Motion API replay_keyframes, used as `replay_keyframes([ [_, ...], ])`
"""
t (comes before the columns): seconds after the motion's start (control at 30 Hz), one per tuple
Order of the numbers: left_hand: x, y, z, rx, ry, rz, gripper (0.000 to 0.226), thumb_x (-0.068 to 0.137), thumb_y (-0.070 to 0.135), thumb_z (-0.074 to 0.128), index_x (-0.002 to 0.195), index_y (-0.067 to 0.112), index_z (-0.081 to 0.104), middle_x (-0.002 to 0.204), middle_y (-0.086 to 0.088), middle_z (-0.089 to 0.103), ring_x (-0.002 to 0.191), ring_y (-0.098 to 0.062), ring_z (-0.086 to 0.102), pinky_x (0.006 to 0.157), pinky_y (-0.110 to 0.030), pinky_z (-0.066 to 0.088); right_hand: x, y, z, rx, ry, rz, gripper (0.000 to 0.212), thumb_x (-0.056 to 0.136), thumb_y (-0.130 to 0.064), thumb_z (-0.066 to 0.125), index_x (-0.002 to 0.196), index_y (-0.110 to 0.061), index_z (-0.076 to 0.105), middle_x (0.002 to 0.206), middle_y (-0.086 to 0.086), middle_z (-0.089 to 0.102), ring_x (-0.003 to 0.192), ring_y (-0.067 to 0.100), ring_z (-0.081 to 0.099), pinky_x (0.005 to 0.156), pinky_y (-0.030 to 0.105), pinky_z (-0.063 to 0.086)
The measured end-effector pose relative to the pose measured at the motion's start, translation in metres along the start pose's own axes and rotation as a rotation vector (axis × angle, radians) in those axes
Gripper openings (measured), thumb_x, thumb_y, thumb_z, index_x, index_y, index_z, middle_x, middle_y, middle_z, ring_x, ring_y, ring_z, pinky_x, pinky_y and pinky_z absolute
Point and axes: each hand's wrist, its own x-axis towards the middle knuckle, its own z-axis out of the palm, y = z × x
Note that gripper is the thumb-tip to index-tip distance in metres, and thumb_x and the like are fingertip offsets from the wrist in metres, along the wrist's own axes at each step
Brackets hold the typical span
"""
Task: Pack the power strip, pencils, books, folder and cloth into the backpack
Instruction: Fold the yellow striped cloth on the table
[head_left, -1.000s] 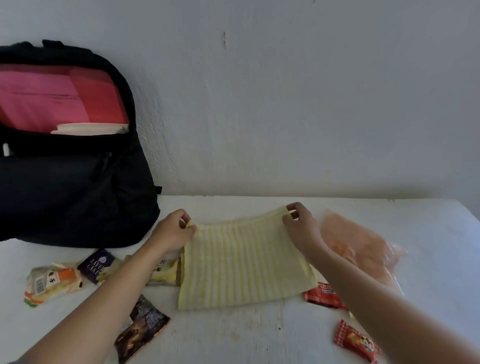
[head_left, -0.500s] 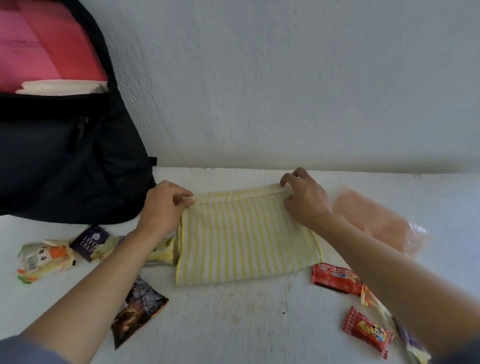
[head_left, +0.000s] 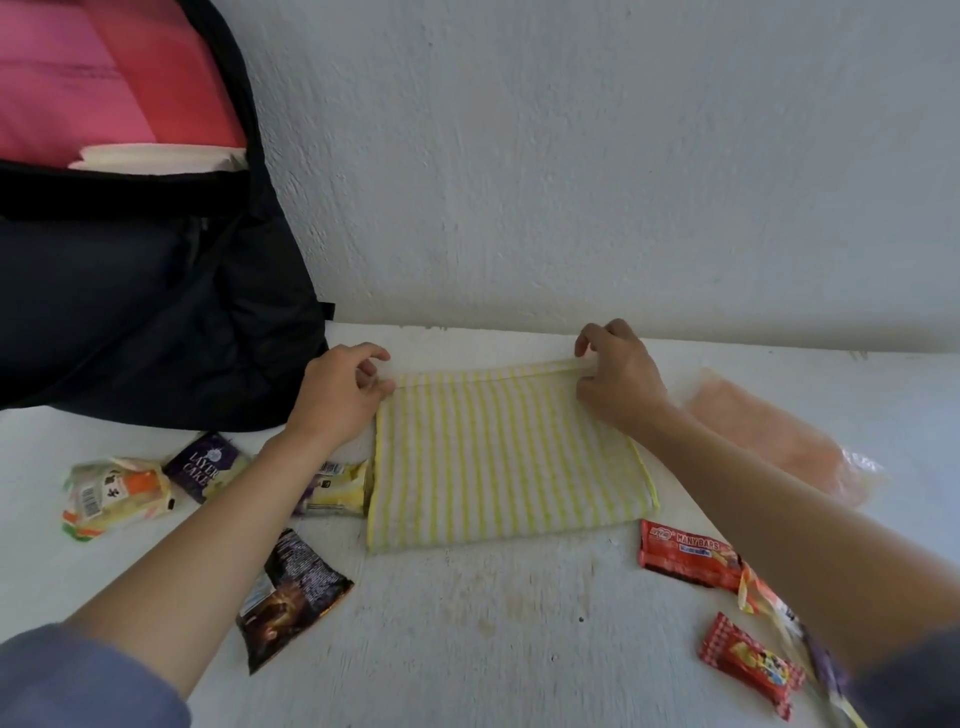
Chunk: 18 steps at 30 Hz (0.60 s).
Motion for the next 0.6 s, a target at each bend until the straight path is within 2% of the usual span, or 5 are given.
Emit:
replay_keyframes([
  [0.13, 0.004, -0.005, 0.005, 0.167, -0.087, 0.103, 0.034, 0.097, 0.027, 0.068, 0.13, 0.017, 0.069, 0.122, -0.006, 0.06, 0.12, -0.025, 0.051, 0.103, -0.033, 0.041, 0.004, -0.008, 0.004, -0.07, -0.019, -0.071, 0.037, 0.091, -0.016, 0.056, 0.127, -0.013, 0.063, 0.131, 0.002, 0.053, 0.123, 0.022, 0.047, 0.09, 0.032, 0.043],
  [0.27, 0.002, -0.004, 0.005, 0.23, -0.095, 0.187, 0.026, 0.099, 0.023, 0.066, 0.123, 0.015, 0.071, 0.117, -0.003, 0.062, 0.116, -0.025, 0.052, 0.097, -0.031, 0.04, 0.003, -0.004, 0.003, -0.161, -0.069, -0.104, 0.033, 0.095, -0.025, 0.059, 0.125, -0.013, 0.065, 0.123, 0.003, 0.055, 0.119, 0.023, 0.049, 0.093, 0.035, 0.046],
  [0.43, 0.0, 0.002, -0.001, 0.252, -0.153, 0.202, 0.007, 0.096, 0.022, 0.068, 0.102, 0.021, 0.066, 0.103, 0.005, 0.058, 0.104, -0.019, 0.054, 0.087, -0.032, 0.046, -0.005, 0.003, -0.003, -0.127, -0.08, -0.063, 0.009, 0.089, -0.022, 0.066, 0.096, -0.016, 0.064, 0.098, -0.003, 0.051, 0.101, 0.021, 0.053, 0.078, 0.034, 0.046],
  [0.53, -0.002, 0.008, -0.006, 0.055, -0.197, 0.069, 0.014, 0.094, 0.017, 0.072, 0.091, 0.025, 0.061, 0.095, 0.004, 0.065, 0.091, -0.017, 0.06, 0.074, -0.025, 0.046, -0.013, 0.006, -0.007, 0.069, -0.039, 0.047, 0.012, 0.088, -0.022, 0.069, 0.086, -0.02, 0.057, 0.088, -0.004, 0.056, 0.084, 0.017, 0.055, 0.066, 0.028, 0.04],
  [0.6, -0.004, 0.018, -0.02, -0.303, -0.214, -0.078, 0.01, 0.092, 0.012, 0.075, 0.095, 0.016, 0.066, 0.087, 0.002, 0.071, 0.083, -0.014, 0.063, 0.073, -0.023, 0.05, -0.018, 0.006, -0.015, 0.357, 0.01, 0.183, 0.015, 0.084, -0.022, 0.077, 0.084, -0.016, 0.063, 0.081, -0.003, 0.062, 0.073, 0.011, 0.057, 0.06, 0.022, 0.041],
])
